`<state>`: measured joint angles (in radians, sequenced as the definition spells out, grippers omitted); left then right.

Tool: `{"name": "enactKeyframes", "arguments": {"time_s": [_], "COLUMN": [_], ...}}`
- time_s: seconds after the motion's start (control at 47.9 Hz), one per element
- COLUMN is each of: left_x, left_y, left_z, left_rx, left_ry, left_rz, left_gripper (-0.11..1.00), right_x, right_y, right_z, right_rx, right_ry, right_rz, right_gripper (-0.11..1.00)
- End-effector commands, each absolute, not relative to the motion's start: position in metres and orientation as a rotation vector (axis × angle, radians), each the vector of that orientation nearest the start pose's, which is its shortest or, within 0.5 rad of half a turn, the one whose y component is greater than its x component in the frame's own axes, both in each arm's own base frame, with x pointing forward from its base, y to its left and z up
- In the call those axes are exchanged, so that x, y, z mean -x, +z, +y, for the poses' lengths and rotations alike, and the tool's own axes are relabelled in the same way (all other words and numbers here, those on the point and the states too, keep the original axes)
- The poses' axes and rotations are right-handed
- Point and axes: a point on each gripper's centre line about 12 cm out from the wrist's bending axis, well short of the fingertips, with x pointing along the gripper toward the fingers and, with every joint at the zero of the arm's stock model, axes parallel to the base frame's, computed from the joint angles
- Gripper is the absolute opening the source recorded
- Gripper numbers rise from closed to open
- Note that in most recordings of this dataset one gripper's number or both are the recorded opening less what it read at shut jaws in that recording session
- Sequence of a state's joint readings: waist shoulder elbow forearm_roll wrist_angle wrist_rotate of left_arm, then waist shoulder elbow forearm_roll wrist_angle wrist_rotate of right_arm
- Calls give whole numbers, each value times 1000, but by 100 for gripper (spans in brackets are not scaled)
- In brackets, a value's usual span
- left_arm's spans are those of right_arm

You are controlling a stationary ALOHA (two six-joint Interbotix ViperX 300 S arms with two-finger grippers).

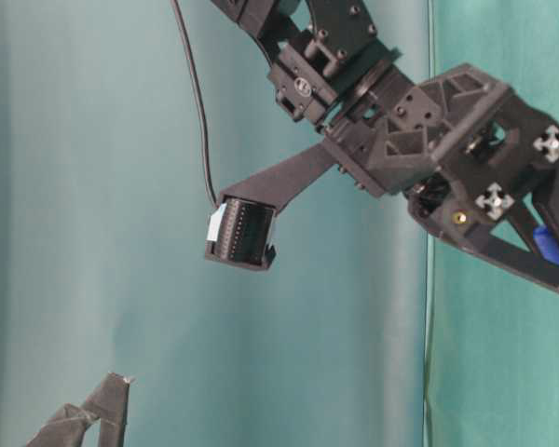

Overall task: Handover the blue block to the right arm after grasping it with the left arm, then place it in the designated position.
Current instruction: 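Lower the cube with the right gripper over the white marker spot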

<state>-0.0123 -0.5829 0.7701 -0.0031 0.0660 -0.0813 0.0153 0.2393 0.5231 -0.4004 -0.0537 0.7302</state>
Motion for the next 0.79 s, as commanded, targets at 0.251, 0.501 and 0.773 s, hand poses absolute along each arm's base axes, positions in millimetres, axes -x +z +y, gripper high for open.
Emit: {"name": "enactKeyframes", "arguments": {"time_s": [0.251,0.501,0.773], "left_x": [-295,-295,-295], "left_y": [337,337,337], "left_z": [-5,-5,-5], "left_rx": [82,82,81], "left_ry": [-6,-8,-8], "left_rz": [220,221,220], "left_gripper": [100,100,100], "right_x": [-443,-443,-438], "right_y": [135,138,171], "right_z": [9,9,7], "right_rx": [-339,-339,-325], "right_ry": [-82,-81,-84], "right_rz": [668,660,614], "right_gripper": [92,92,92]}}
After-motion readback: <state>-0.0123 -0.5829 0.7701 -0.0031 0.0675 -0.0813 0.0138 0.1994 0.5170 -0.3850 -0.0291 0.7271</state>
